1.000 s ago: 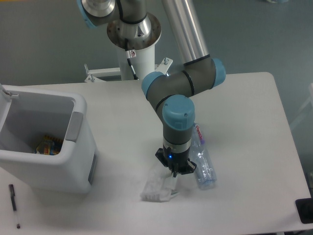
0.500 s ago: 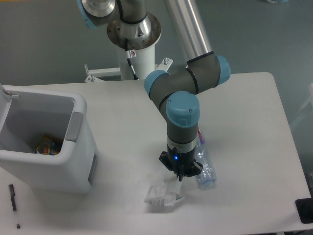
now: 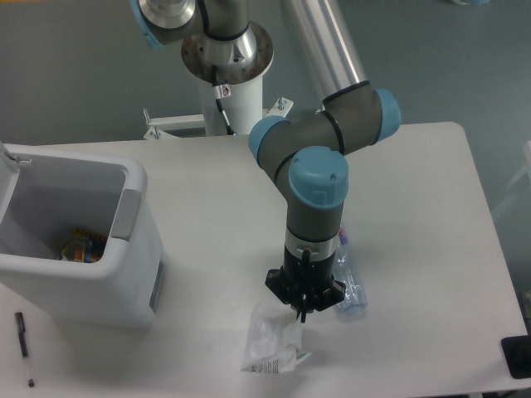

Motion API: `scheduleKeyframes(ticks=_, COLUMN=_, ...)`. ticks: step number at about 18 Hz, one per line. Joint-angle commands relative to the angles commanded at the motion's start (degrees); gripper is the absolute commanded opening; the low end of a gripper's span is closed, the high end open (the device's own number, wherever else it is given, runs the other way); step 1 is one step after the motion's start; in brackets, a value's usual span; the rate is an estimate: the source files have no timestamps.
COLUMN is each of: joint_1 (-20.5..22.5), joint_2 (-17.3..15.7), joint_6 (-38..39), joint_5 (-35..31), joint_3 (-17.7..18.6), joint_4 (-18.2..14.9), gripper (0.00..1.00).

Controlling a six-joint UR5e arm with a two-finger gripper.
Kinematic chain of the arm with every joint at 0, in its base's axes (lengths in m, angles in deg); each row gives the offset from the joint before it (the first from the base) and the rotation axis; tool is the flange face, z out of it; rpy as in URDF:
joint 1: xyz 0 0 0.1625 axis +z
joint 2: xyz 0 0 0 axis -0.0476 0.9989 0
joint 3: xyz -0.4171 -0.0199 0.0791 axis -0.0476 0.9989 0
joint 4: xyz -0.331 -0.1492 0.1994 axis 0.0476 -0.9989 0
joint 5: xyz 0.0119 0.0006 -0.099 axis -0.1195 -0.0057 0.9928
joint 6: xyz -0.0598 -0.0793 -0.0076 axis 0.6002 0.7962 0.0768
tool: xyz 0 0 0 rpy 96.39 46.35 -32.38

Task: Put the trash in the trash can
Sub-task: 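Lower the gripper onto the plastic bag and close on it, then lift the plastic bag and carry it over the white bin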

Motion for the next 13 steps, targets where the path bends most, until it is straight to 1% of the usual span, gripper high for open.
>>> scheduleKeyframes(ticks=2, joint_1=-0.1, joint_2=-3.1, joint_6=1.9, joint_5=4.6, joint_3=0.4, joint_4=-0.2, gripper=0.00)
scheduleKeyframes(ticks=6, joint_1=-0.4, joint_2=-8.1, joint_6=4.2, joint_5=14.7, joint_3=1.2, joint_4=-0.2, gripper=0.00)
scheduleKeyframes(ticks=9, joint_1=-0.7, joint_2=-11.4, joint_6=6.9, joint_5=19.0, joint_3=1.3, joint_4=-0.2, gripper=0.00)
scheduleKeyframes(ticks=13, joint_1=-0.8, joint_2=-14.8, joint_6=7.2, joint_5=24.3, joint_3=1.5, joint_4=-0.2, gripper=0.00)
